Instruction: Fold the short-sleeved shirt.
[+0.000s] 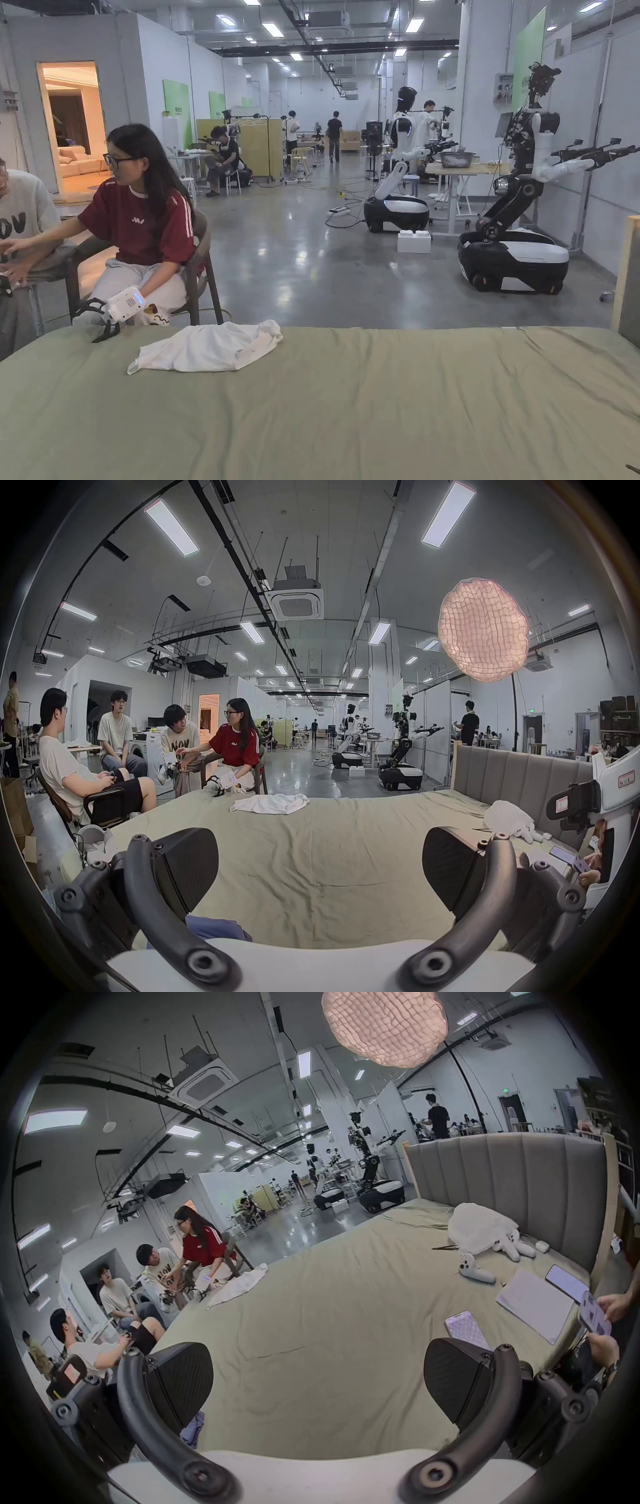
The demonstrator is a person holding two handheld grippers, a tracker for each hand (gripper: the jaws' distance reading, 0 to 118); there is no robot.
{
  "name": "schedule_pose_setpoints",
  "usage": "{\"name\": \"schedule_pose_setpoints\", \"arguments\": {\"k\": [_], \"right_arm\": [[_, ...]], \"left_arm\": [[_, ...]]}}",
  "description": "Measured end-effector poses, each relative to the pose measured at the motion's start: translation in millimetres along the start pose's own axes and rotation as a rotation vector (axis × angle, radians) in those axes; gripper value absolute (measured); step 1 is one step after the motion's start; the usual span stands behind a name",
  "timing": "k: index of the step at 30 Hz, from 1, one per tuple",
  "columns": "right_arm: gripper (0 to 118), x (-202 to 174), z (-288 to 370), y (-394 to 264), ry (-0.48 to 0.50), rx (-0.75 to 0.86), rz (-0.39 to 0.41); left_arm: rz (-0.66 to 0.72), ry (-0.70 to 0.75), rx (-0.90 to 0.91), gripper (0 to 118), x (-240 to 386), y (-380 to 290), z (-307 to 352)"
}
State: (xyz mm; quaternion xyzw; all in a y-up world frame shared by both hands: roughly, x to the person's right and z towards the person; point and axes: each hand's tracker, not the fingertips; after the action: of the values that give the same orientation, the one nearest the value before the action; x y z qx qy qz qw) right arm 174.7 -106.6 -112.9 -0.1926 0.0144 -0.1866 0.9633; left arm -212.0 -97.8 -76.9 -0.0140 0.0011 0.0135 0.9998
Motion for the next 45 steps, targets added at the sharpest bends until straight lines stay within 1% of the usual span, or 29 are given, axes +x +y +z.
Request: {"name": "schedule_pose_setpoints", "arguments": {"k": [2,6,12,13,14,15,17,18,19,20,21,22,23,24,26,27,29,33,37,45], "right_arm": [[118,0,-1,0,-0.025,0.001,0.023],[118,-1,-5,-3,-0.043,-0.008,0.068],[118,-2,-6,-4,-0.065,0.029,0.089],[117,-3,-6,-4,-0.044,0.038,0.114],[117,-3,-5,-4,-0.035,0.041,0.123],[117,-4,-4,-4,-0.045,0.043,0.116],[118,-7,-2,-7,-0.112,0.083,0.087],[118,-9,-3,-8,-0.147,0.073,0.093],[118,-10,-6,-9,-0.157,0.05,0.103],[118,-11,-8,-9,-0.152,0.033,0.119],[118,-10,-8,-11,-0.121,0.034,0.132],[118,-7,-9,-12,-0.055,0.056,0.158],[118,-3,-9,-14,0.008,0.088,0.155],[117,-1,-7,-14,0.048,0.114,0.168],[118,6,-4,-16,0.217,0.162,0.227],[118,5,-3,-17,0.228,0.187,0.237],[118,-2,1,-20,0.152,0.219,0.249],[118,-3,1,-21,0.17,0.226,0.249],[118,-4,1,-20,0.163,0.241,0.3],[118,-6,-11,-25,0.164,0.234,0.331]], "left_arm": [[0.011,-0.003,-0.002,117,-1,1,0],[0.015,0.0,-0.002,117,-2,1,0],[0.0,-0.003,-0.005,117,-1,2,2],[0.0,-0.003,-0.004,117,-1,2,2],[0.002,-0.004,-0.005,117,-1,2,2],[0.003,-0.005,-0.006,117,-1,2,2],[0.006,-0.005,-0.007,117,0,2,2],[0.008,-0.005,-0.008,117,0,1,2],[0.009,-0.006,-0.009,117,0,1,1],[0.009,-0.009,-0.009,117,1,1,1],[0.007,-0.012,-0.01,117,1,1,1],[0.004,-0.014,-0.013,117,2,1,1],[0.0,-0.015,-0.015,117,2,0,0],[-0.002,-0.016,-0.016,117,3,0,0],[-0.003,-0.014,-0.022,117,4,-1,-1],[-0.003,-0.011,-0.024,117,5,-1,-1],[0.0,0.012,-0.027,117,8,-3,-2],[-0.001,0.033,-0.024,117,11,-3,-4],[-0.022,0.024,-0.02,117,13,-2,-5],[-0.016,0.014,-0.05,117,14,-13,-18]]}}
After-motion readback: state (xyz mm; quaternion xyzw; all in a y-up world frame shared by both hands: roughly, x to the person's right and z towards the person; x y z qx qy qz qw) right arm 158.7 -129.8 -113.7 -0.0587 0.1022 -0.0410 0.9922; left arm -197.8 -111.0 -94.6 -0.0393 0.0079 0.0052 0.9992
